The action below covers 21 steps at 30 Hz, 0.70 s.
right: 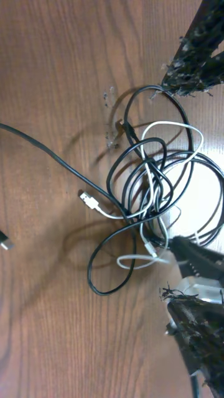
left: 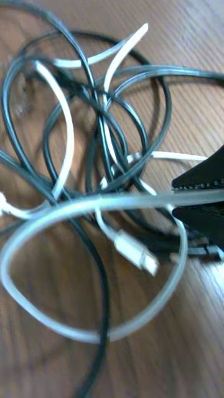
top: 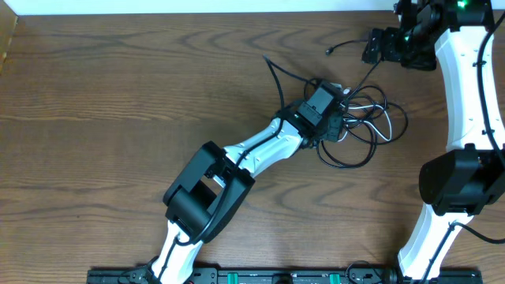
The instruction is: Untangle cables
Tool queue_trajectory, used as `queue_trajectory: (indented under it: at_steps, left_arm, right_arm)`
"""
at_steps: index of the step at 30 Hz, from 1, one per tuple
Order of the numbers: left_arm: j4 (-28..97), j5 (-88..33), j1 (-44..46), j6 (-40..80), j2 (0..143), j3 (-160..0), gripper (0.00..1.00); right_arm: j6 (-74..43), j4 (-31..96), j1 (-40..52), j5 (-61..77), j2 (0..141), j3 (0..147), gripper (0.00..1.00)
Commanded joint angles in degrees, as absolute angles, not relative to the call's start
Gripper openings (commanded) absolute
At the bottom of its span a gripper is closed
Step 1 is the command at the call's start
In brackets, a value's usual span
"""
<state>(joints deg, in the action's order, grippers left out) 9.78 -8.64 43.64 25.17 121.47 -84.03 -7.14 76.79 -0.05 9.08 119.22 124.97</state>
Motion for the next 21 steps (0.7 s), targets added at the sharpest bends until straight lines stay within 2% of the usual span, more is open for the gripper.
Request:
queue_trajectory:
  at_steps: [1, 6, 8, 11, 12, 17, 21]
  left_arm:
    - [12.1, -7.9, 41.1, 26.2, 116.7, -84.6, 0.07]
    - [19.4, -7.9, 36.4, 25.1, 108.3, -84.6, 0.07]
    - [22.0, -7.9, 34.4, 24.6, 104.8, -84.6, 0.08]
    - [24.8, -7.9, 31.6, 23.6, 100.4, -84.6, 0.07]
    - [25.4, -7.9, 30.8, 23.6, 99.3, -84.6, 0.08]
    - [27.4, -7.9, 28.6, 23.4, 96.5, -84.6, 0.07]
    - [28.1, -8.1, 28.9, 23.4, 96.7, -84.6, 0.08]
  right_arm:
    - [-6.5, 76.4, 0.1, 9.5, 118.3, 122.3, 0.99]
    - [-6.5, 73.2, 0.1, 12.5, 118.3, 116.6, 0.99]
    - [-6.3, 71.7, 0.1, 14.3, 118.3, 114.2, 0.96]
    - [-4.3, 69.7, 0.2, 18.0, 118.3, 111.2, 0.85]
    - [-3.9, 69.4, 0.3, 18.8, 118.3, 110.5, 0.8]
    - [-2.1, 68.9, 1.3, 20.2, 118.3, 108.6, 0.38]
    - [0.3, 68.2, 2.8, 24.9, 118.3, 108.6, 0.18]
